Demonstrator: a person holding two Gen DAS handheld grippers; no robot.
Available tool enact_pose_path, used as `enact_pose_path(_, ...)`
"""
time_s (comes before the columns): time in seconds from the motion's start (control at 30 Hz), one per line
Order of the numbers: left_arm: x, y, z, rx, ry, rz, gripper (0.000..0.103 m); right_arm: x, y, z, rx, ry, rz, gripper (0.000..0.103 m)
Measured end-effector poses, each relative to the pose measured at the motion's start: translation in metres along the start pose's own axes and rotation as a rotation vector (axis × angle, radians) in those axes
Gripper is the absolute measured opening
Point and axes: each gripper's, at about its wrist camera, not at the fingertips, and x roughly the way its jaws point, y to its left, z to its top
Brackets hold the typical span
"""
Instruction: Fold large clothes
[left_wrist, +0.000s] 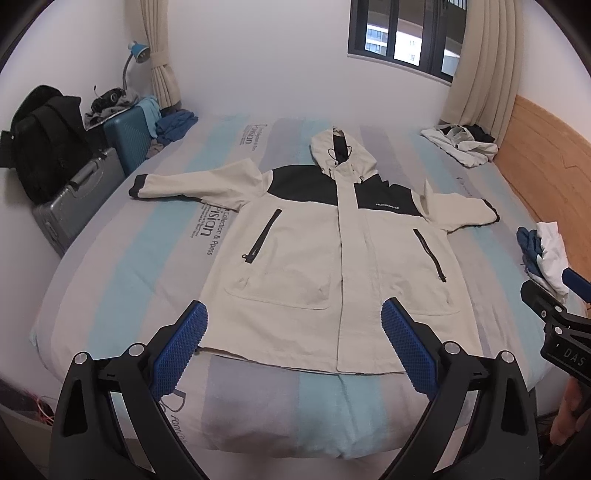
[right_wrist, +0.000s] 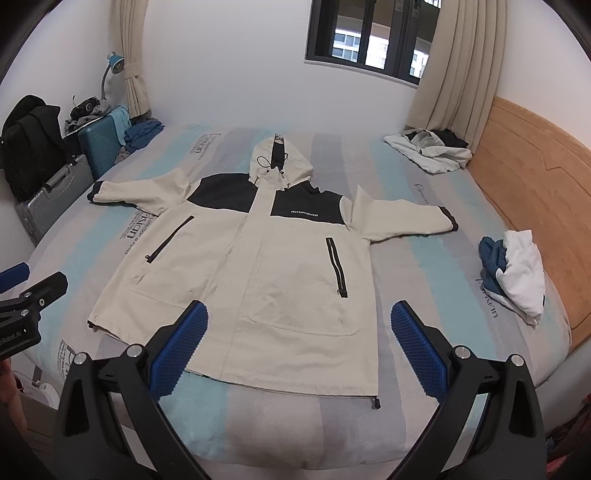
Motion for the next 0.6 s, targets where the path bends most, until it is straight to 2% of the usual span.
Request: enact_pose_path(0.6, 0.0054, 0.0026, -0.0014, -0.010, 0.010, -0.010, 0.094, -0.0004, -0.0010, -0.0022, 0.018, 0.001, 0.001, 0.096)
